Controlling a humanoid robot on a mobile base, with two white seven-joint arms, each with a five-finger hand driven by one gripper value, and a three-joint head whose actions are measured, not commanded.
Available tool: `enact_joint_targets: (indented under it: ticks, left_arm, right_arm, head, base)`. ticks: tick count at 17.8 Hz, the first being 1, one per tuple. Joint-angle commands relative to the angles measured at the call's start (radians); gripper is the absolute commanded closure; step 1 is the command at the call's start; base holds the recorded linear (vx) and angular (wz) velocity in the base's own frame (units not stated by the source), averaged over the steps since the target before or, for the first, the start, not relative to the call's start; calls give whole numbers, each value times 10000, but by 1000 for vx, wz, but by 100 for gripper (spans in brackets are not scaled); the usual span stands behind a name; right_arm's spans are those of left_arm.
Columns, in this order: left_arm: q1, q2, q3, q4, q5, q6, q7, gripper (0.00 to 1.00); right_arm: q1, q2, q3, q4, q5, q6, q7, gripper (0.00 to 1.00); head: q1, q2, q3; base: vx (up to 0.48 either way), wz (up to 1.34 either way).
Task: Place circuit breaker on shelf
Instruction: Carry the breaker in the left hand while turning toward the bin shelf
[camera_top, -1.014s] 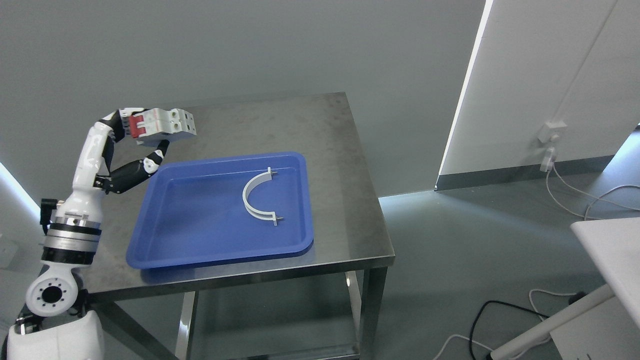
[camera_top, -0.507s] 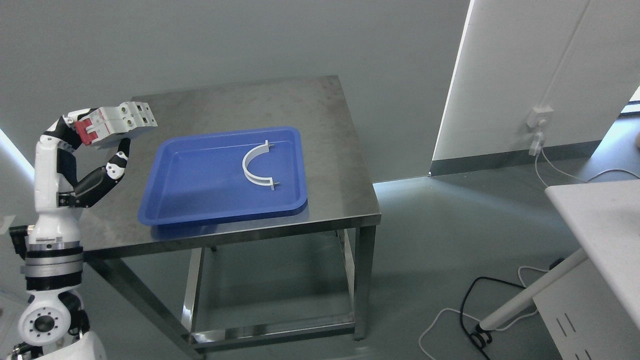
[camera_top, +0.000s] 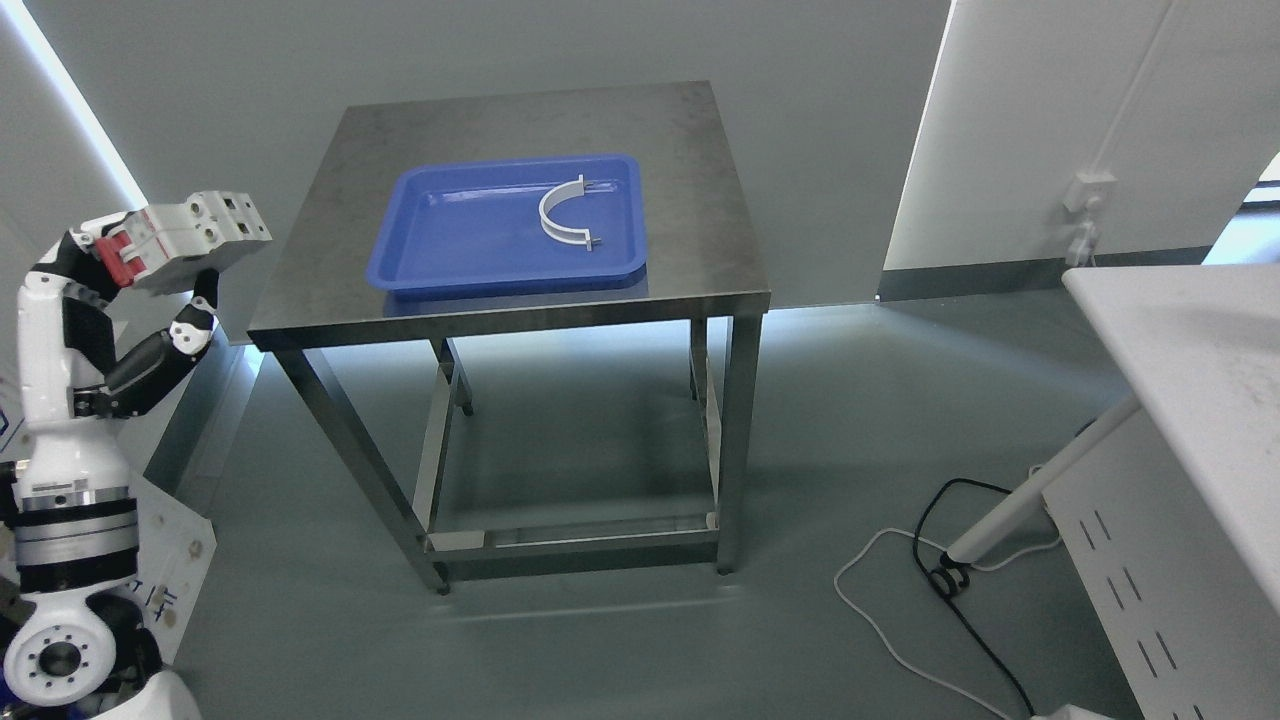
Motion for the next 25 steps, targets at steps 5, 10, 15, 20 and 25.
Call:
enact_joint_targets:
  ticks: [5, 10, 15, 20, 25]
  left_arm:
    - [-1074, 14, 274, -506, 29, 490, -83, 89]
    - [-2207, 14, 106, -506, 13, 1531, -98, 89]
    - [-3160, 68, -721, -506, -2, 2468, -220, 89]
    - [-2673, 1307, -1336, -339, -154, 4456, -1917, 89]
    - [-3249, 2524, -1521, 1332, -1488, 4908, -2752, 88]
  right_arm:
    - [-3, -175, 199, -1, 0, 1661, 7, 0]
    - [-3, -175, 199, -1, 0, 1661, 7, 0]
    - [-3, -175, 199, -1, 0, 1661, 7, 0]
    - [-3, -175, 199, -1, 0, 1661, 7, 0]
    - [-3, -175, 199, -1, 0, 1661, 7, 0]
  head:
    - [0, 0, 0]
    - [0, 0, 0]
    - [0, 0, 0]
    - [0, -1, 0]
    - [0, -4, 0]
  base:
    - [-429, 145]
    - [-379, 586]
    - [-273, 988]
    - [-132, 1163]
    - [-2, 921]
